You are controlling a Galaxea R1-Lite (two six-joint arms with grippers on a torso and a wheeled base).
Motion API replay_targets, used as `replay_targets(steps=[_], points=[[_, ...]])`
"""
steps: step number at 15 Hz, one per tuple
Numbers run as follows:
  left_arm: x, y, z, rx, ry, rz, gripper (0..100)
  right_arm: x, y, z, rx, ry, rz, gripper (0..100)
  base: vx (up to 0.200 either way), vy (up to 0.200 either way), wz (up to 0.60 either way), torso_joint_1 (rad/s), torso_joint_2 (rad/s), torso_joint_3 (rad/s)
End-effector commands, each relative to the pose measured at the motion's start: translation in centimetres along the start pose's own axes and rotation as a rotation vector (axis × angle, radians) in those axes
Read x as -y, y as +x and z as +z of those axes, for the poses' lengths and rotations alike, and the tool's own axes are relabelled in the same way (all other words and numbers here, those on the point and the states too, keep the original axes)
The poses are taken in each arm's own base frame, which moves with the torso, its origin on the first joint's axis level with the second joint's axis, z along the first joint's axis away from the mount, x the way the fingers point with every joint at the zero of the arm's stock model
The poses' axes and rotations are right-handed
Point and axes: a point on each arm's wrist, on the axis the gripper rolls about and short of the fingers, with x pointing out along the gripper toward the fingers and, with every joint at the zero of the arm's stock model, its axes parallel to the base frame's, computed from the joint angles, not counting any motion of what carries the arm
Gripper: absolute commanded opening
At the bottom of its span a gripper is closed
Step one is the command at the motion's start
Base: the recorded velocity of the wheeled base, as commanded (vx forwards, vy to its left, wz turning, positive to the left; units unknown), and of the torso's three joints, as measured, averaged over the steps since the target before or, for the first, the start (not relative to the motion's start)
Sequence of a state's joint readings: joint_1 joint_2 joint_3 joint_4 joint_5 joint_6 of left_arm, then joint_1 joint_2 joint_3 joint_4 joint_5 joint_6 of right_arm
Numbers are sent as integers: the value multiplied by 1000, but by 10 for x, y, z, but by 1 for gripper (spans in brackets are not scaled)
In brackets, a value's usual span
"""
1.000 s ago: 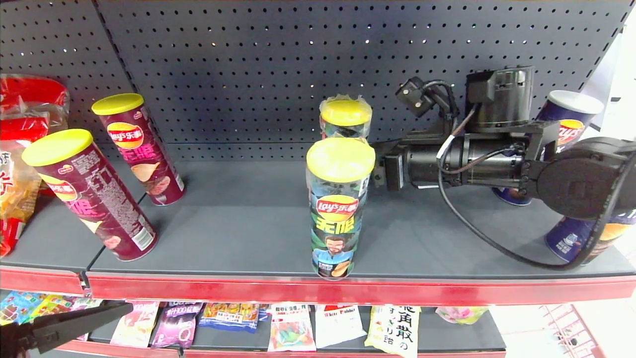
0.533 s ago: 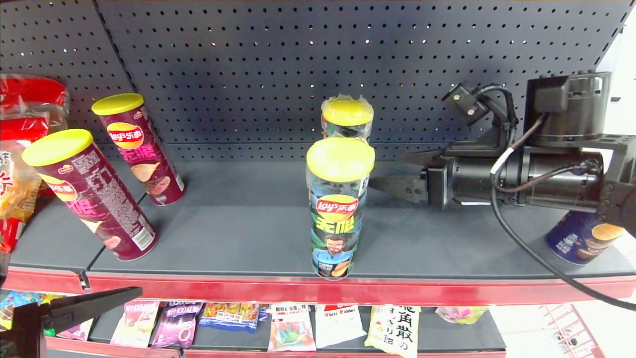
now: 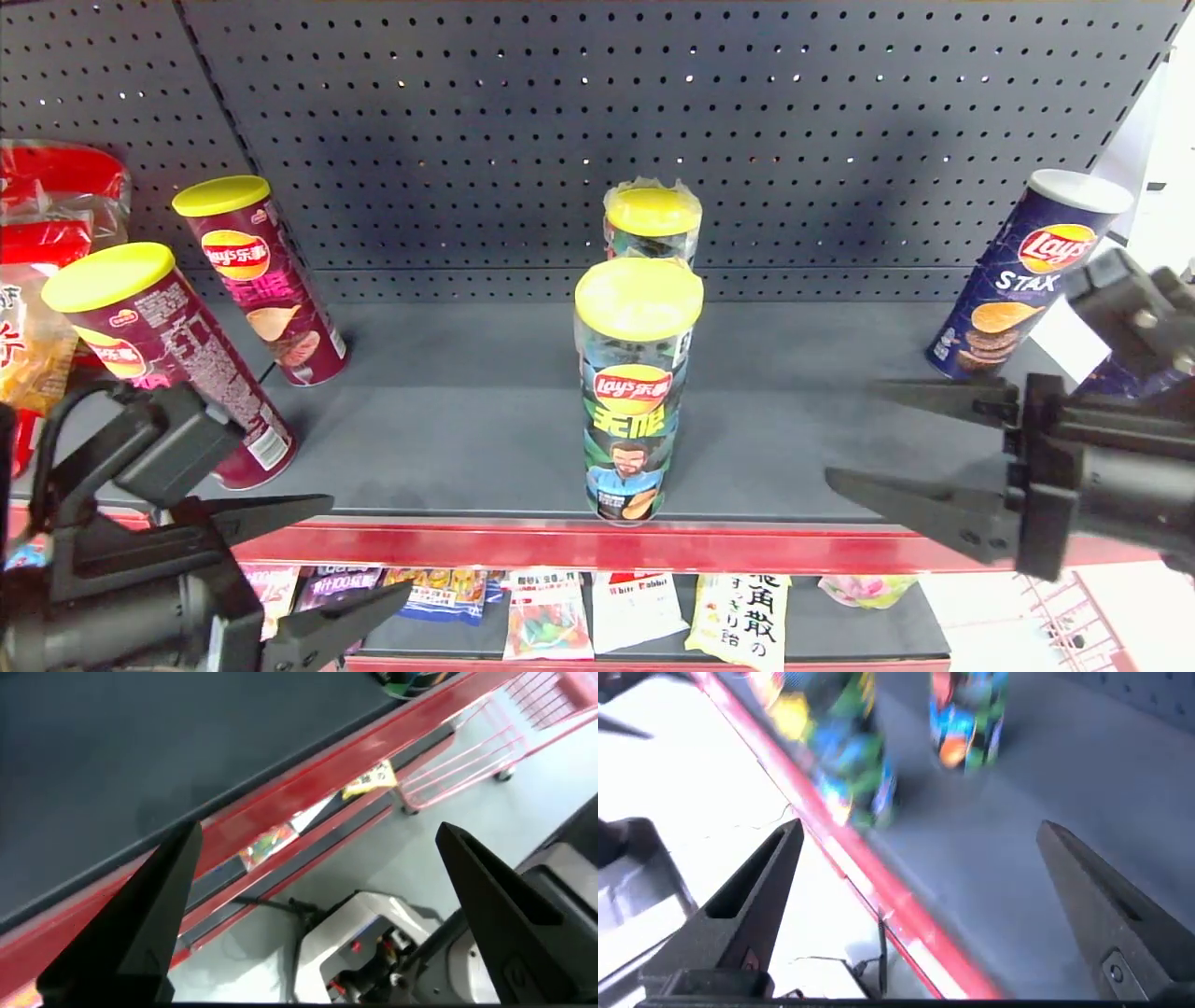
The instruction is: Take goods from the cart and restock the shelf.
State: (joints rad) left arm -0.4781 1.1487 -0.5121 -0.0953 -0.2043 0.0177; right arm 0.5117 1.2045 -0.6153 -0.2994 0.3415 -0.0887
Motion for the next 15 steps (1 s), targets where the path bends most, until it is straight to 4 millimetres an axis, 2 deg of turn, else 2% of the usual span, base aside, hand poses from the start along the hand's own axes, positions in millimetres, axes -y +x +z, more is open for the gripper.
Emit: replay_targets(steps=[1, 3, 6, 7, 15], points=[[-10, 42, 12, -111, 0, 38, 100, -18, -55, -22, 93, -22, -58, 100, 0, 0, 0, 0, 0, 0], [-13, 61, 20, -134, 3, 30, 100, -17, -66, -20, 132, -26, -149, 100, 0, 0, 0, 0, 0, 0], [-20, 102, 34, -116, 45, 23, 100, -9, -80, -7, 198, 7, -316, 100, 0, 0, 0, 0, 0, 0], [-17, 113, 37, -110, 59, 12, 100, -8, -83, -7, 209, 21, -338, 100, 0, 0, 0, 0, 0, 0], [-8, 148, 49, -120, 85, -35, 100, -4, -92, -1, 250, 57, -413, 100, 0, 0, 0, 0, 0, 0]])
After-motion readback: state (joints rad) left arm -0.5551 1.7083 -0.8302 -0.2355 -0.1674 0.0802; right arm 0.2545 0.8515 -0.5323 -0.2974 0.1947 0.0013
